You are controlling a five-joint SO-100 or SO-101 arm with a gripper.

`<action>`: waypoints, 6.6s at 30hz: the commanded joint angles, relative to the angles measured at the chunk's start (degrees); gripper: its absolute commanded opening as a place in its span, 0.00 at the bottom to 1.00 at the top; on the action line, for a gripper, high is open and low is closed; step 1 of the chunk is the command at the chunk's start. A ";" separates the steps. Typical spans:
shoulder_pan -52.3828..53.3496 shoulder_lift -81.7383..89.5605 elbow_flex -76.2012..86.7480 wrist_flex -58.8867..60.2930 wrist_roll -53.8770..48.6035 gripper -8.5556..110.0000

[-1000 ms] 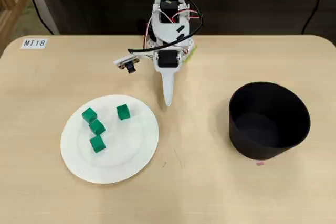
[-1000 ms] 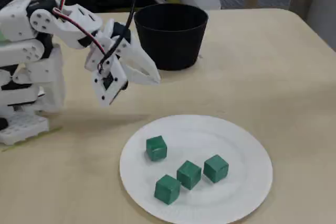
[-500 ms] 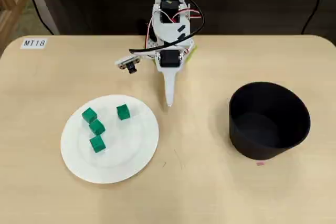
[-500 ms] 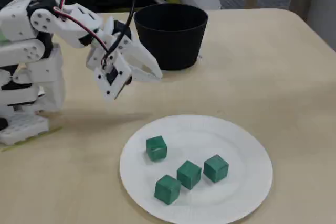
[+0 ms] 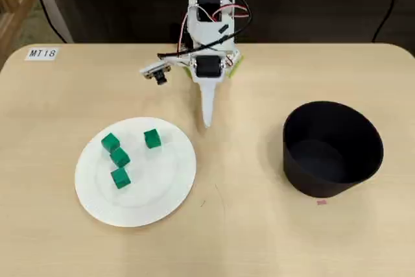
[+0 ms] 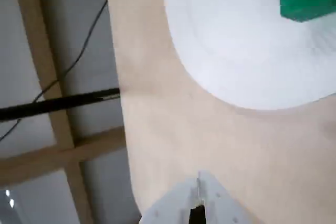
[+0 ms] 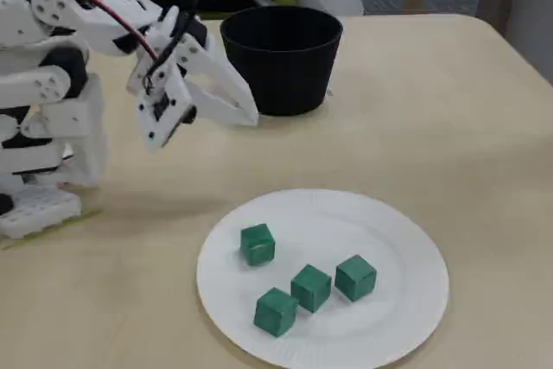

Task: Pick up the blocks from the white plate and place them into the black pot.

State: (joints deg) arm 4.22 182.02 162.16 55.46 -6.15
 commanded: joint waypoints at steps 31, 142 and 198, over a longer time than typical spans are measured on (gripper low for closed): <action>35.24 -82.35 -63.02 21.97 10.02 0.15; -41.04 -71.37 -51.86 -9.32 4.57 0.27; 23.03 -111.71 -98.09 34.80 22.76 0.28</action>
State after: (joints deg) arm 27.25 69.96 66.27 89.74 17.23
